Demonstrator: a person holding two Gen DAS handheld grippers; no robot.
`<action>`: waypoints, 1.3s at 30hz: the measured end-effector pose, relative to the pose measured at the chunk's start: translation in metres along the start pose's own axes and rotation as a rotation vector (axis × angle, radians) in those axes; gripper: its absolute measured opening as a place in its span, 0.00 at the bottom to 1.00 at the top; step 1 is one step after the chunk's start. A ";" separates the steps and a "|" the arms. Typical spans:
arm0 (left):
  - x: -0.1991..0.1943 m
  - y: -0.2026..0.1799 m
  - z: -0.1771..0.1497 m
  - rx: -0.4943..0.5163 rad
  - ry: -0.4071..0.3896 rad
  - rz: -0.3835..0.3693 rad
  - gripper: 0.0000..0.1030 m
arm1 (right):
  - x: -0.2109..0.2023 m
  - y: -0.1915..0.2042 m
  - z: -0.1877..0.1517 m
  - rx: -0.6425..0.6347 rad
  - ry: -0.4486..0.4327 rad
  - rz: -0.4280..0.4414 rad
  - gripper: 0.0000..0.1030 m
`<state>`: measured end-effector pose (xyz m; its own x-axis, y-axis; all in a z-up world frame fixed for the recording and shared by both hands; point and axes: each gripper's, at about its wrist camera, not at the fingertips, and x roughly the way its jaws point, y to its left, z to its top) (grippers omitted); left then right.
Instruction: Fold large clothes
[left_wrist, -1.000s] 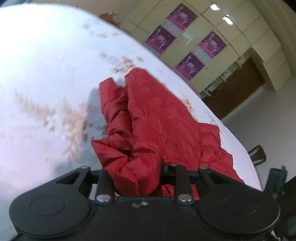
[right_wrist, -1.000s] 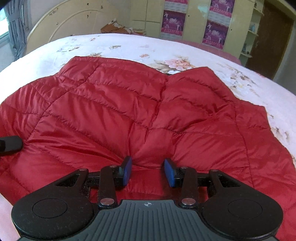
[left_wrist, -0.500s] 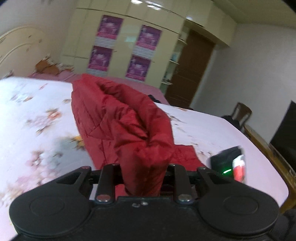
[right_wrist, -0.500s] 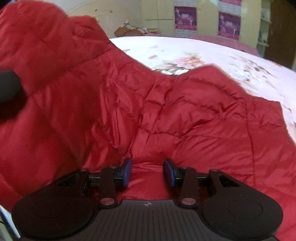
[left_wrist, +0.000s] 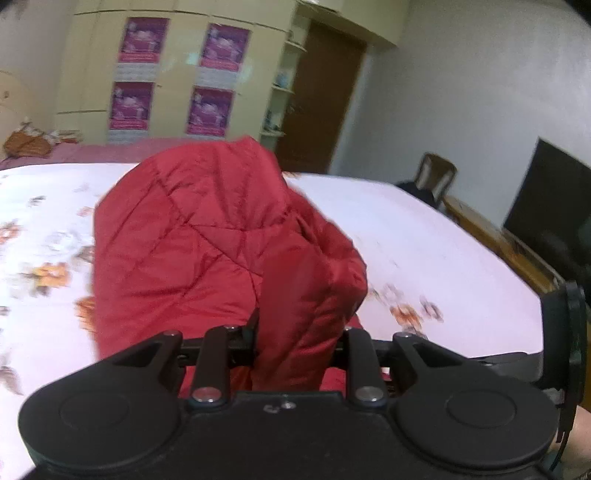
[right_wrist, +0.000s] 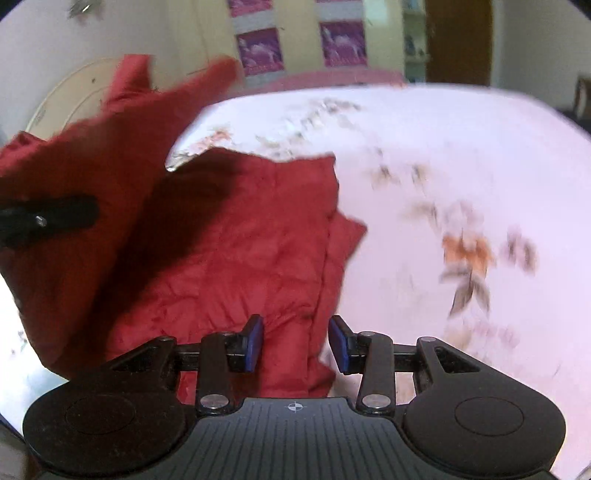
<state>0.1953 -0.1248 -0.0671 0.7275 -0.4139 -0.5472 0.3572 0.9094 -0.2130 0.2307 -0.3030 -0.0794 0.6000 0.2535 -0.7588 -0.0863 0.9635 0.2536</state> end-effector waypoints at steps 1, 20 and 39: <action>0.008 -0.007 -0.004 0.012 0.013 -0.006 0.24 | 0.004 -0.003 -0.001 0.030 0.003 0.013 0.39; 0.004 -0.041 -0.019 0.133 0.088 -0.067 0.78 | -0.047 -0.053 0.025 0.150 -0.120 0.040 0.39; -0.023 0.069 -0.015 -0.114 -0.003 0.205 0.52 | -0.026 0.008 0.035 0.119 -0.045 0.203 0.35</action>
<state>0.1948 -0.0524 -0.0812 0.7801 -0.2202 -0.5857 0.1334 0.9730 -0.1882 0.2424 -0.3048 -0.0365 0.6153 0.4346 -0.6577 -0.1162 0.8752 0.4696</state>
